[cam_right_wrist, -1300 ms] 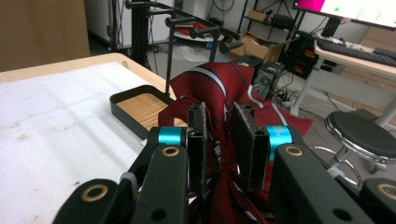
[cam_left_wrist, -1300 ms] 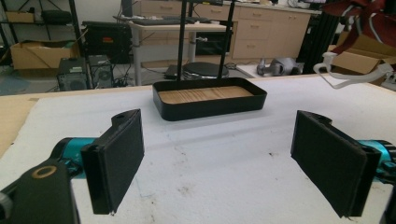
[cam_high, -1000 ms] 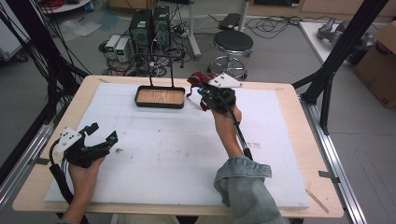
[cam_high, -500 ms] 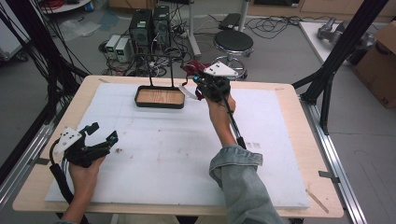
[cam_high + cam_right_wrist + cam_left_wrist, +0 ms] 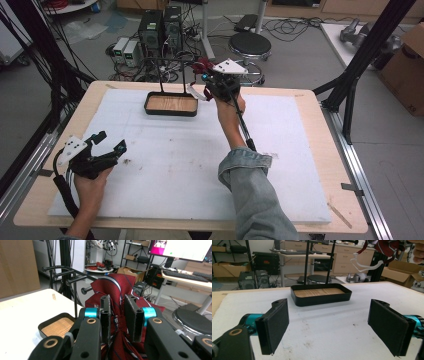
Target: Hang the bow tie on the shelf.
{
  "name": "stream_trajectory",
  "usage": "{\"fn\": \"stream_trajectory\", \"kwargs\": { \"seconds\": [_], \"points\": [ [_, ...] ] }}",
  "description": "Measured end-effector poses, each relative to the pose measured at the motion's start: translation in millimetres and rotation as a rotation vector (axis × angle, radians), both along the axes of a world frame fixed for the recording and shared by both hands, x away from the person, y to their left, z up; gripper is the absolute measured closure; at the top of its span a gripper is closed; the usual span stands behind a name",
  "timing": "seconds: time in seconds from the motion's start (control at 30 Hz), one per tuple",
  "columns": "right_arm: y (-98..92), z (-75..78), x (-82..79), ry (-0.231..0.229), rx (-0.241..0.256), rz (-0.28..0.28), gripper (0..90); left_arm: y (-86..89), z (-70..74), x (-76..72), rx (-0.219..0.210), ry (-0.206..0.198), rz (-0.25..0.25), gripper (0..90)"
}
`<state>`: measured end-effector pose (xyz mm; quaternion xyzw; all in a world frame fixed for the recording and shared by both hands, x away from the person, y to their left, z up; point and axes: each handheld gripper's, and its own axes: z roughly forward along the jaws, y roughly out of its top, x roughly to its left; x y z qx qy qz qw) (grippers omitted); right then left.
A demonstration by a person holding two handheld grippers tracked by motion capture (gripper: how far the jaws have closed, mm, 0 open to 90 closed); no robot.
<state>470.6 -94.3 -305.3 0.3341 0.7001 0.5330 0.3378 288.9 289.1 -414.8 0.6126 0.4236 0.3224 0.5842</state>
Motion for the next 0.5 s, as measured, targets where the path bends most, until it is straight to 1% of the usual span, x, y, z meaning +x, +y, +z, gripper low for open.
{"fn": "stream_trajectory", "kwargs": {
  "seconds": [0.13, 0.23, 0.4, 0.5],
  "points": [
    [2.8, -0.4, 6.0, 0.007, 0.028, 0.005, 76.0, 0.9, 0.1, 0.1, 0.005, 0.0, 0.001, 17.4],
    [7.7, 1.2, 9.9, -0.005, 0.015, 0.0, 76.0, 2.3, 0.3, 0.2, -0.005, 0.0, 0.01, 17.4],
    [11.1, -1.4, 15.9, 0.002, 0.029, -0.007, 76.0, 4.3, 0.2, 0.2, -0.014, 0.001, 0.014, 17.4],
    [12.9, -2.3, 19.3, -0.006, 0.027, -0.015, 76.0, 3.2, 0.1, 0.3, -0.007, 0.002, 0.008, 17.4]
  ]
}}
